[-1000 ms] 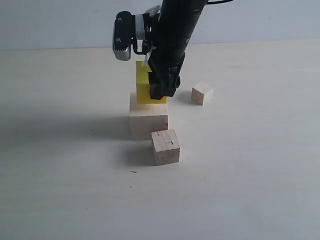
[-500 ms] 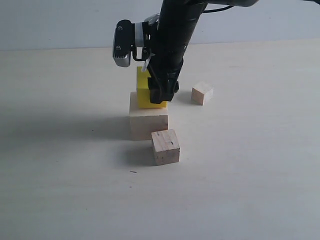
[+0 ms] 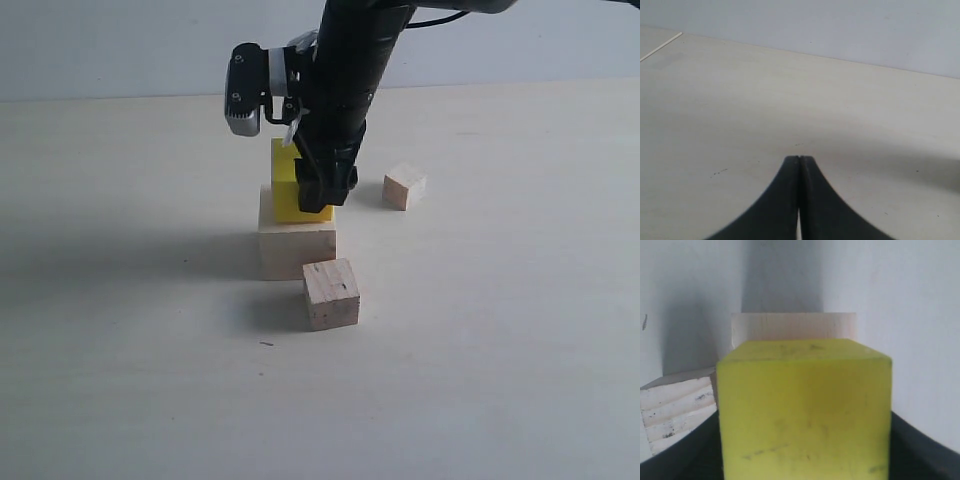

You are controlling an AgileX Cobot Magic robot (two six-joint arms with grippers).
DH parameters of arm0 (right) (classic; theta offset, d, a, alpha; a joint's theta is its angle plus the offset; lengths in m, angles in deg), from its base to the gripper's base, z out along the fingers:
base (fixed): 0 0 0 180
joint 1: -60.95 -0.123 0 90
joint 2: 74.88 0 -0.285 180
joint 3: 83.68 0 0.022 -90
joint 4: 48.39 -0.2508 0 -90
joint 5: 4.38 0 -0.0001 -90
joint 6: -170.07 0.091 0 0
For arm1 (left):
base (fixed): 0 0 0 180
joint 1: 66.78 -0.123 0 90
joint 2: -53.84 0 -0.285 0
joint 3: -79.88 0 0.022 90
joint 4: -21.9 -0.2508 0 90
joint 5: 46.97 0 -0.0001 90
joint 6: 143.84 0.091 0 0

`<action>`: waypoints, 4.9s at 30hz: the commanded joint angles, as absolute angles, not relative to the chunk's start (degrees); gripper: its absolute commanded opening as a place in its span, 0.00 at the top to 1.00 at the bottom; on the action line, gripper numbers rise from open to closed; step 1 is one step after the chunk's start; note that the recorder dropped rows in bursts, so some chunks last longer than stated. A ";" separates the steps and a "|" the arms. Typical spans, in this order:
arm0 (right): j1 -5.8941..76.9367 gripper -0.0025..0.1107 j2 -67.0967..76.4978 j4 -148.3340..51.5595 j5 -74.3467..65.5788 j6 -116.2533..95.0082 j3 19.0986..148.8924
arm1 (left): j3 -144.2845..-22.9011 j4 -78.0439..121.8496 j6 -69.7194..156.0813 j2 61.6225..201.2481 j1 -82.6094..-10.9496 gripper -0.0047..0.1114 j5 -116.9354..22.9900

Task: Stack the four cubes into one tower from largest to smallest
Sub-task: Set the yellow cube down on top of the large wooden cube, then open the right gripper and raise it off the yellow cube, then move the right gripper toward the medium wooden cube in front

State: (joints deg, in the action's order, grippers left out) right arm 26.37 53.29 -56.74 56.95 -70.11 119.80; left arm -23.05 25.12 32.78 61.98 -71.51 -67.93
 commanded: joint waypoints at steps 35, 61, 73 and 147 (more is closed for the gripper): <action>26.27 0.38 52.75 -57.37 55.64 -71.65 120.12 | -22.90 25.03 32.75 61.62 -71.14 0.96 -67.60; 26.27 0.31 52.67 -58.27 53.22 -71.43 120.12 | -22.90 25.03 32.75 61.62 -71.14 0.96 -67.60; 26.27 0.25 52.67 -58.68 52.52 -71.43 120.12 | -22.90 25.03 32.75 61.62 -71.14 0.96 -67.60; 26.27 0.98 27.67 -61.87 34.78 -17.23 92.66 | -22.90 25.03 32.75 61.62 -71.14 0.96 -67.60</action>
